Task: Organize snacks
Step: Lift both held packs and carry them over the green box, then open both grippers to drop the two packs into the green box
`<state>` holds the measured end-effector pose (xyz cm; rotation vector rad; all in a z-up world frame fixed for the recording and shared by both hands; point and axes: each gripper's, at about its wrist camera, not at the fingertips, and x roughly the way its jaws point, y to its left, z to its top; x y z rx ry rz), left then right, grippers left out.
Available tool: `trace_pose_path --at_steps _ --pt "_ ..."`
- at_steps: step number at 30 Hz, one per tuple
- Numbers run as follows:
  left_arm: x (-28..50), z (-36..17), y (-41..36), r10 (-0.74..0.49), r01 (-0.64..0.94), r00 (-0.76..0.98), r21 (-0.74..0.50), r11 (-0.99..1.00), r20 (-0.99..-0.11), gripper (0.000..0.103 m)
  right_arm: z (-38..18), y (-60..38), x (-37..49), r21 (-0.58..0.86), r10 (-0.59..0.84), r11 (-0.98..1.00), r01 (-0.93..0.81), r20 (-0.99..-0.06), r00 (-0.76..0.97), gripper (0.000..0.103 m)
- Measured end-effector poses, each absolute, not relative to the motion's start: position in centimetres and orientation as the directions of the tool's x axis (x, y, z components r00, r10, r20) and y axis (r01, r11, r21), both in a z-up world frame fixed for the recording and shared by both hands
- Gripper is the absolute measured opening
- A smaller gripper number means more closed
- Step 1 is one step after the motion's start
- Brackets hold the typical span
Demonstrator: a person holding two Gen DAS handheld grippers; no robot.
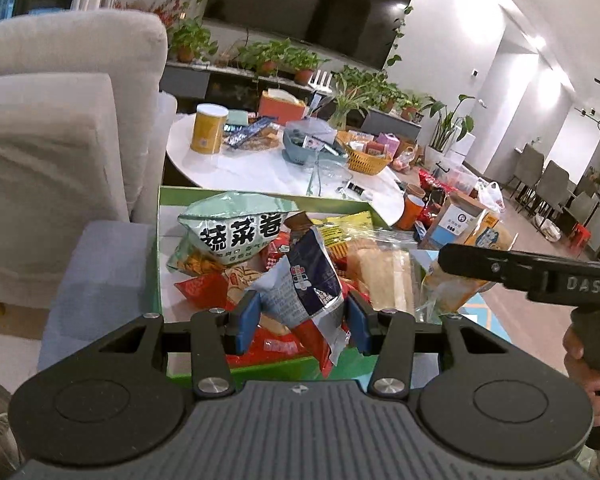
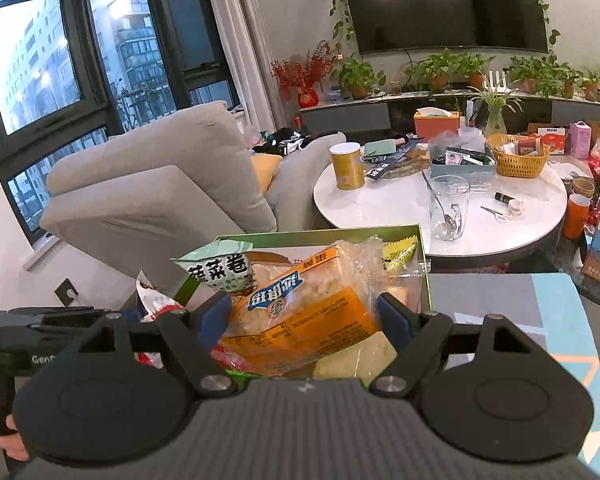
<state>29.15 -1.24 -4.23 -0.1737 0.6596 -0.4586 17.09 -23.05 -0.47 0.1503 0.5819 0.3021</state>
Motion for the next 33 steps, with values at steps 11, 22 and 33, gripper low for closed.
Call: trace_pose_path --at_steps 11,22,33 --pt "34.3 -5.8 -2.2 -0.431 0.314 0.666 -0.296 0.902 -0.609 0.044 -0.4 -22.4 21.9 0.206 0.277 0.959 -0.195 -0.531 0.801 0.081" --pt "38.5 -6.3 -2.9 -0.399 0.232 0.666 -0.333 0.914 -0.630 0.049 -1.1 -19.4 25.3 0.171 0.239 0.970 -0.171 -0.553 0.799 0.082" --pt "30.2 -1.4 1.1 -0.356 0.273 0.798 -0.234 0.933 -0.487 0.072 -0.3 -21.0 23.8 0.274 0.249 0.955 -0.114 -0.529 0.811 0.082"
